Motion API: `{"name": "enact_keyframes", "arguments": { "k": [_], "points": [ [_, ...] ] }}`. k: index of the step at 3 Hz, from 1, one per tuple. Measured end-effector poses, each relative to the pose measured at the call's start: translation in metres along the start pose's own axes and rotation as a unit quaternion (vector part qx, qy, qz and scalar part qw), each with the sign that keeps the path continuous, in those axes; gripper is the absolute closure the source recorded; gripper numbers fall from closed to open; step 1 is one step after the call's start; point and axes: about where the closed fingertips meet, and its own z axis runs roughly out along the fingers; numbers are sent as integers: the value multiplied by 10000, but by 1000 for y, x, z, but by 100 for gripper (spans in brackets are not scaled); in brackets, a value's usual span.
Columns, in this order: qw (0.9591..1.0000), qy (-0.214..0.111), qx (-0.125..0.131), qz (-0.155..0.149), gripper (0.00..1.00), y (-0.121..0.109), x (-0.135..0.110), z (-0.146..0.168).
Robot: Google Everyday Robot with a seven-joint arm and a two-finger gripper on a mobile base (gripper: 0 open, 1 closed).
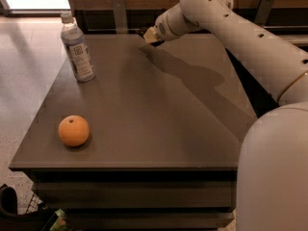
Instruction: Pick rxbar chocolate
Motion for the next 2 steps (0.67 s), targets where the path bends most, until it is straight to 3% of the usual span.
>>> {"name": "enact_keyframes", "arguments": {
  "k": [1,2],
  "points": [
    [9985,-197,-64,-503,100,2,-39,-50],
    [9960,-342,-361,-745,100,5,-54,-75]
  ]
}}
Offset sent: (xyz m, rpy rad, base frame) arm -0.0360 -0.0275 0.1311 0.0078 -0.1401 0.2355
